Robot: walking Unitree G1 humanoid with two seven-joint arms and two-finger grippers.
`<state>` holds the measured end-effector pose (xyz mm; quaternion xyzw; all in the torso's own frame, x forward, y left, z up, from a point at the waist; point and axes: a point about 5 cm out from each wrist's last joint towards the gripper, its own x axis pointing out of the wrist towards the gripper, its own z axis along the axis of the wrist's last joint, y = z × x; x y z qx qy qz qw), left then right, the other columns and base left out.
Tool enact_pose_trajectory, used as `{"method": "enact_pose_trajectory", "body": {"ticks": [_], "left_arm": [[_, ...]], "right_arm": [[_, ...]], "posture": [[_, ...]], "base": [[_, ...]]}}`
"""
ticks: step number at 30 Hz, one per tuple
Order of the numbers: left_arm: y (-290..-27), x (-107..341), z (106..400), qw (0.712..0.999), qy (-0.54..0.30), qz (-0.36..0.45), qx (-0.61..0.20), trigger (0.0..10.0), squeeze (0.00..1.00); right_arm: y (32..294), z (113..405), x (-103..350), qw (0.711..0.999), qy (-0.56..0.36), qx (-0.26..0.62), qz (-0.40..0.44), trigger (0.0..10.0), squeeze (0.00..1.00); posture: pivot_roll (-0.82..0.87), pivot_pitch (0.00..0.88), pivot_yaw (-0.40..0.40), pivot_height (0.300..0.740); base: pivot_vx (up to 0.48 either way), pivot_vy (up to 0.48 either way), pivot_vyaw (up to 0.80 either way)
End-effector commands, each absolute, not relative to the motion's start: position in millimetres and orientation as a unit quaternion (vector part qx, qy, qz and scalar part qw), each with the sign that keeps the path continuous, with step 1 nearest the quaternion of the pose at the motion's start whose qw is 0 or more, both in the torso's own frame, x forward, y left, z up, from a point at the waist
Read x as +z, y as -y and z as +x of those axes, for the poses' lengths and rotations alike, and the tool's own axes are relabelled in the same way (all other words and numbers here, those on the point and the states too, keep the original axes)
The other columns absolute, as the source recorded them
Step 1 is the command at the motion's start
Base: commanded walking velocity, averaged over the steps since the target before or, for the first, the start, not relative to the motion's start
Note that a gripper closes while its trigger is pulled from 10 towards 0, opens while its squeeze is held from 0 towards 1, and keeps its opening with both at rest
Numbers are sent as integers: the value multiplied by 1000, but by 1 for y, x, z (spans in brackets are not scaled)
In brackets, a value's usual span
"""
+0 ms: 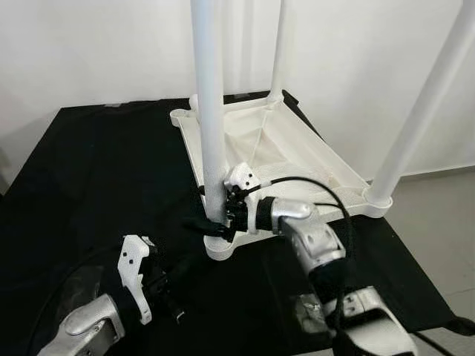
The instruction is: Building children table
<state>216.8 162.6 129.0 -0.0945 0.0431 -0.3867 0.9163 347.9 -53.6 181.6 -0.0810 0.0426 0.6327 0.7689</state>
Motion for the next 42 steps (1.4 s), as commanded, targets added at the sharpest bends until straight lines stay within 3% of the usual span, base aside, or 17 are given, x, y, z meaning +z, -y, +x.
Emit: {"method": "enact_pose_trajectory", "body": {"ticks": [1, 5, 6, 7, 11, 12, 19, 25, 26, 27, 28, 31, 38, 39, 40, 41, 42], "left_arm": [[-165, 125, 216, 919, -49, -94, -380, 10000, 0], [-165, 125, 216, 919, -50, -93, -380, 10000, 0], [-165, 125, 215, 919, -50, -93, -380, 10000, 0], [-165, 125, 215, 919, -51, -93, -380, 10000, 0], [-165, 125, 215, 919, -52, -93, -380, 10000, 0], [-165, 124, 214, 919, -53, -93, -380, 10000, 0], [-164, 124, 213, 919, -53, -94, -380, 10000, 0], [-164, 125, 212, 918, -51, -95, -381, 10000, 0], [-165, 125, 211, 918, -51, -96, -381, 10000, 0], [-165, 125, 211, 918, -51, -96, -381, 10000, 0], [-166, 126, 211, 918, -51, -96, -382, 10000, 0], [-169, 126, 211, 917, -53, -96, -384, 10000, 0], [-169, 125, 214, 914, -58, -95, -390, 10000, 0], [-169, 125, 214, 916, -56, -94, -386, 10000, 0], [-170, 125, 214, 917, -54, -94, -383, 10000, 0], [-170, 125, 215, 918, -53, -93, -381, 10000, 0], [-170, 125, 215, 918, -53, -93, -381, 10000, 0]], "right_arm": [[52, 349, 182, 747, -44, 658, -87, 10000, 0], [57, 354, 181, 734, -68, 669, -93, 10000, 0], [58, 355, 180, 729, -76, 674, -94, 9176, 0], [59, 357, 179, 728, -83, 674, -96, 4353, 0], [59, 358, 178, 728, -89, 672, -98, 4353, 0], [61, 361, 179, 734, -89, 667, -92, 0, 0], [70, 364, 181, 747, -72, 654, -94, 0, 0], [90, 363, 174, 784, -54, 612, -86, 0, 0], [82, 361, 156, 868, -54, 488, -74, 0, 0], [82, 361, 156, 868, -54, 488, -74, 0, 0], [75, 335, 129, 905, -91, 411, -63, 0, 0], [69, 304, 116, 945, -97, 309, -52, 0, 0], [60, 315, 122, 938, -86, 330, -59, 0, 0], [57, 319, 124, 936, -87, 336, -62, 10000, 0], [55, 320, 126, 935, -89, 337, -64, 10000, 0], [53, 322, 130, 930, -86, 352, -59, 10000, 349], [53, 322, 130, 930, -86, 352, -59, 10000, 349]], "posture": [[20, 47, -11, 740], [23, 49, -10, 740], [24, 49, -5, 740], [24, 50, -5, 740], [25, 51, -4, 740], [29, 50, -5, 740], [24, 53, -8, 740], [12, 62, -11, 740], [-3, 71, -20, 740], [-3, 71, -20, 740], [-8, 75, -10, 740], [-38, 62, 22, 740], [-28, 53, 4, 740], [-22, 52, 3, 740], [-22, 52, 3, 740], [-15, 49, 1, 740], [-15, 49, 1, 740]], "base": [[0, 0, 0], [0, 0, 0], [0, 0, 0], [0, 0, 0], [0, 0, 0], [0, 0, 0], [0, 0, 0], [0, 0, 0], [0, 0, 0], [0, 0, 0], [0, 0, 0], [0, 0, 0], [0, 0, 0], [0, 0, 0], [0, 0, 0], [0, 0, 0], [0, 0, 0]]}}
